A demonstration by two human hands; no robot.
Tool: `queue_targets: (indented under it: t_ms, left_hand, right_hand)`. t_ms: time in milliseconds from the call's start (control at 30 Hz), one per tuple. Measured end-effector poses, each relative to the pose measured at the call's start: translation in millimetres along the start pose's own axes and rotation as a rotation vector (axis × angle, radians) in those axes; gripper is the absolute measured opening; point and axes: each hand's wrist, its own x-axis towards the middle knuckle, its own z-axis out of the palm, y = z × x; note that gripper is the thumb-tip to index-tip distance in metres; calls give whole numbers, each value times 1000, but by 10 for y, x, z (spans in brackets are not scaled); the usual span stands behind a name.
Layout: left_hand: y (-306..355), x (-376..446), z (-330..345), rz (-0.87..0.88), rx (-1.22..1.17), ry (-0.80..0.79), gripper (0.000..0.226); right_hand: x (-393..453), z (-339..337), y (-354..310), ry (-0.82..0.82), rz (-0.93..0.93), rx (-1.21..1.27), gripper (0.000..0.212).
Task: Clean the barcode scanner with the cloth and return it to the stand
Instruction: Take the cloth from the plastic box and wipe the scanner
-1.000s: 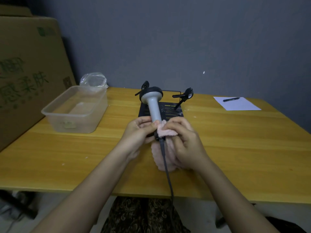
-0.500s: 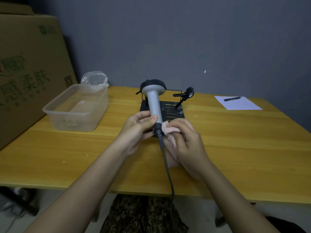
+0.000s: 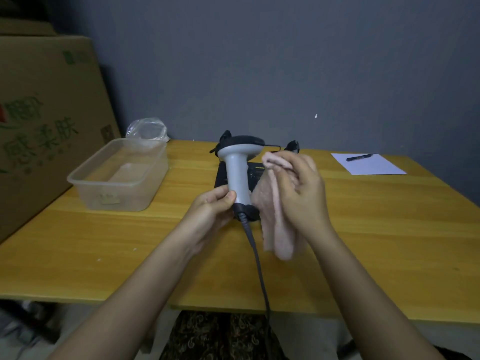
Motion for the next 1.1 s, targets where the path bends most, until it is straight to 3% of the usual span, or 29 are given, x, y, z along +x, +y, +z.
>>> queue_targets:
  t_ms: [167, 300, 433, 500, 633, 800, 933, 1100]
  left_hand:
    - [-5, -23, 46, 64, 91, -53, 29]
    - [-8, -20, -47, 86, 103, -41, 25]
    - [16, -33, 18, 94, 205, -101, 32]
    - [38, -28, 61, 98, 209, -89, 33]
    - [45, 10, 44, 50, 153, -45, 28]
    - [93, 21, 94, 24, 88, -132, 30]
    - [188, 35, 96, 43, 21, -179, 39]
    - [238, 73, 186, -32, -17, -79, 26]
  right_hand:
    - [-11, 264, -77, -171, -113, -132, 26]
    - [-232, 108, 35, -329, -147, -55, 27]
    - [-21, 128, 23, -150, 33, 16, 26]
    - [-7, 182, 15, -98, 37, 18, 25]
    - [-237, 213, 76, -201, -70, -2, 26]
    - [-180, 144, 33, -144, -148, -80, 29]
    - [-136, 57, -17, -195, -199, -138, 31]
    - [-128, 25, -27, -274, -263, -241, 33]
